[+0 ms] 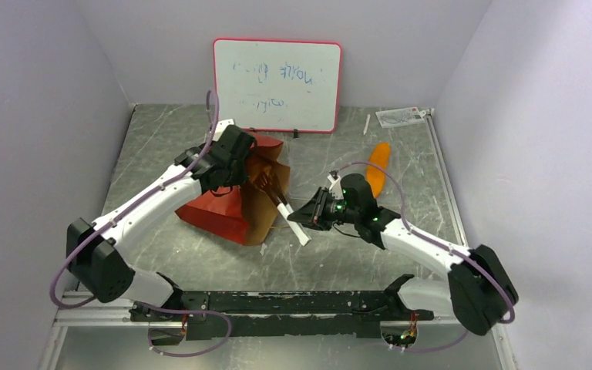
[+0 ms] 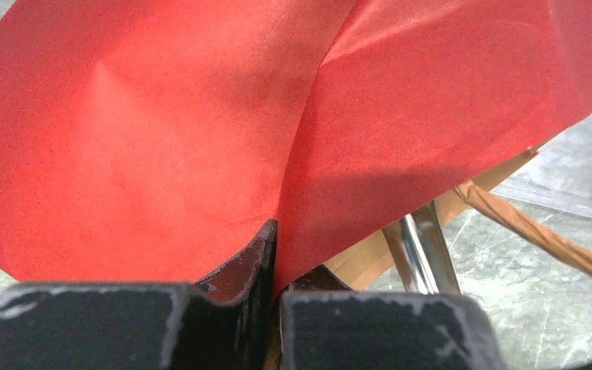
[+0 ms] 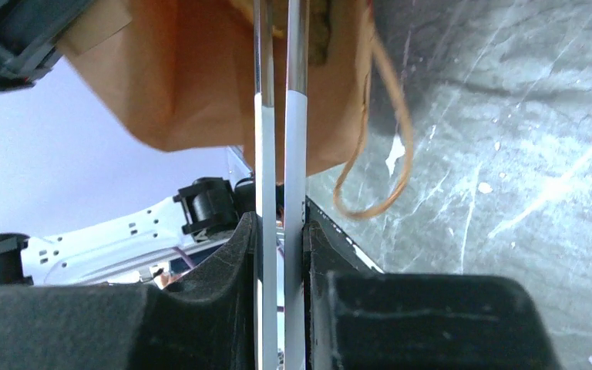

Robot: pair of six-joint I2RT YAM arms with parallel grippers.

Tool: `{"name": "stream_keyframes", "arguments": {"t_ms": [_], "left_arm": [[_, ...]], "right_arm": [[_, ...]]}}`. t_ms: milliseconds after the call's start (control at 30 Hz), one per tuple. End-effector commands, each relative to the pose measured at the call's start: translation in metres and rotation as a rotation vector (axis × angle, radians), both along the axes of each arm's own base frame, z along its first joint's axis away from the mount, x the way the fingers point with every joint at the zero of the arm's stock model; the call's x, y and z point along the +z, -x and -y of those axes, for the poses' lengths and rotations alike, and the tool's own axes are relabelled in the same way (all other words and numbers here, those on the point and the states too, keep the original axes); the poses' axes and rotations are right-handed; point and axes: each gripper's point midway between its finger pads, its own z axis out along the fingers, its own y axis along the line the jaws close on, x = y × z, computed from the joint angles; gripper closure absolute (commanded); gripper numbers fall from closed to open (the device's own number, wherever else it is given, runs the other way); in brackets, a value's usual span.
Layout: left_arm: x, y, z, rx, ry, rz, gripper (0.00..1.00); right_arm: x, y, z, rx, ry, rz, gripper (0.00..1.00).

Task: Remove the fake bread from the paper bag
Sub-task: Take out the fake bread from the paper bag.

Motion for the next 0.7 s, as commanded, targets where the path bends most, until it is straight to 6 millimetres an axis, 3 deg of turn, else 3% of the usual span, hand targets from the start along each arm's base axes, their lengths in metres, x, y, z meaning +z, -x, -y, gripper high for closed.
{"name": "stream_keyframes", "arguments": {"t_ms": [0,367,667], "left_arm": [[0.001,-0.006,-0.001,0.087,-0.047,0.003,0.92],[-0.024,-0.017,-0.004,0.163,-0.143,-0.060,0.92],[-0.037,-0.023,-0.015,0.166,-0.156,-0.101,0.92]], "right_arm": [[0.019,0.012,0.011,0.012,0.001,0.049,1.00],[0.072,0.035,0.043,0.000,0.064,0.206,1.00],[0.120,0.035,0.074,-0.147,0.095,0.303,1.00]]}}
